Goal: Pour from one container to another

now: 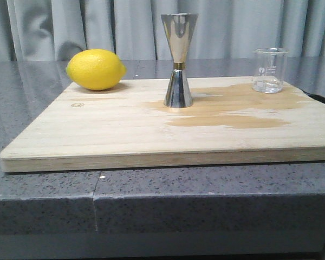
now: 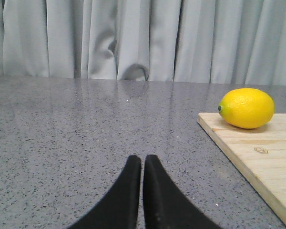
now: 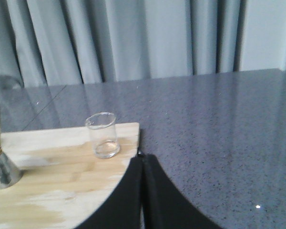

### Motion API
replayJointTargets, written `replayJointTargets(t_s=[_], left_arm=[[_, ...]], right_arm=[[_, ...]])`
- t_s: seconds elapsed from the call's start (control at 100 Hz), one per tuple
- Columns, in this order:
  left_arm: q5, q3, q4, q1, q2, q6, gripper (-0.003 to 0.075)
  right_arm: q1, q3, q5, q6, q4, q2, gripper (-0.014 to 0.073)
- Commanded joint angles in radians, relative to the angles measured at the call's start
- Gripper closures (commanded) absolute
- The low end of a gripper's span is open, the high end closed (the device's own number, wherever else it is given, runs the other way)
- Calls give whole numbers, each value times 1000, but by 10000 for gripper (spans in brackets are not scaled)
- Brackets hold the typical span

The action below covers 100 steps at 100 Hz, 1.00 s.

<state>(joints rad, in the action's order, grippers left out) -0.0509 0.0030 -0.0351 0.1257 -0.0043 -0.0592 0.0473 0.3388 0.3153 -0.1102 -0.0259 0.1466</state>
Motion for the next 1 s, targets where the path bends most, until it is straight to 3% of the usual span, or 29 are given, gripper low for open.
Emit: replayJointTargets(t_s=[0.0, 0.13, 0.29, 0.35, 0.99], left_arm=[[81, 37, -5, 0, -25, -4, 739], [81, 37, -5, 0, -25, -4, 739], [81, 37, -5, 0, -25, -4, 739], [81, 37, -5, 0, -25, -4, 739], [81, 37, -5, 0, -25, -4, 739]], right_arm=[[-52, -85, -205, 2, 26, -71, 663], [-66, -231, -291, 2, 36, -174, 663], [-66, -385, -465, 2, 36, -172, 663], [-66, -371, -389, 2, 36, -175, 663], [-66, -379, -409, 2, 36, -175, 663]])
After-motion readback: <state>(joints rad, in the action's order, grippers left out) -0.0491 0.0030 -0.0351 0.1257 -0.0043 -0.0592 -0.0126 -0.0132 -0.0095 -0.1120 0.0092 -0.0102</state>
